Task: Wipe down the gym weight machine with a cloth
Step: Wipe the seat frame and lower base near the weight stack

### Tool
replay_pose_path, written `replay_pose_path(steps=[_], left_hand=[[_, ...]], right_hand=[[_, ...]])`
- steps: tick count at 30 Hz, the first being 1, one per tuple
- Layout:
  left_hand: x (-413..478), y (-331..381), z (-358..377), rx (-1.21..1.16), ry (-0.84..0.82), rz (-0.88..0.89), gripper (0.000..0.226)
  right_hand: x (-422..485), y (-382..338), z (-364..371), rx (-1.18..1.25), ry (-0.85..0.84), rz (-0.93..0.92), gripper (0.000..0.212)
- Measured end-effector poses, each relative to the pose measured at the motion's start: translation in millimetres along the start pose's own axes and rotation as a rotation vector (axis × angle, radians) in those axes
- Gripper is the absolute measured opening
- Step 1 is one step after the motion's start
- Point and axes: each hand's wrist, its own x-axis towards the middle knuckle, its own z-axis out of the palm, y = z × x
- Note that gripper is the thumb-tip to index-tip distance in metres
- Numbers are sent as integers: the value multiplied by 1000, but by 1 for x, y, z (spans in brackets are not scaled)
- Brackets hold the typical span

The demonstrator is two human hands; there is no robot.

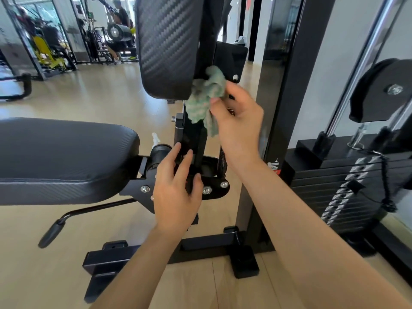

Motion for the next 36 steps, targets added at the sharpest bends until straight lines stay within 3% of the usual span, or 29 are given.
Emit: replay_pose_path(steps=[3, 7, 11, 15, 22, 26, 31, 36], left_hand=[[-6, -1, -7, 191, -106, 65, 59], [-14, -8, -13, 450, -198, 119, 68], [-17, -17, -15, 518, -264, 158, 67], [-17, -22, -16, 556, -304, 181, 67], [-17, -26, -22, 536, -326, 214, 65], [-19, -30, -23, 497, -330, 242, 66], [-29, -33, -26, 442, -326, 250, 70], [-31, -36, -28, 428, -339, 253, 71]], right_hand=[[-2, 7, 5, -199, -92, -114, 29], [-13, 20, -8, -409, -182, -211, 12], [6, 12, -26, -530, -182, -206, 5], [18, 4, -18, -442, -135, -322, 16], [-9, 24, -28, -622, -345, -472, 10], [-37, 25, -58, -601, -318, -358, 15], [-54, 15, -61, -456, -88, -146, 11], [-15, -15, -39, -253, 109, -24, 12]])
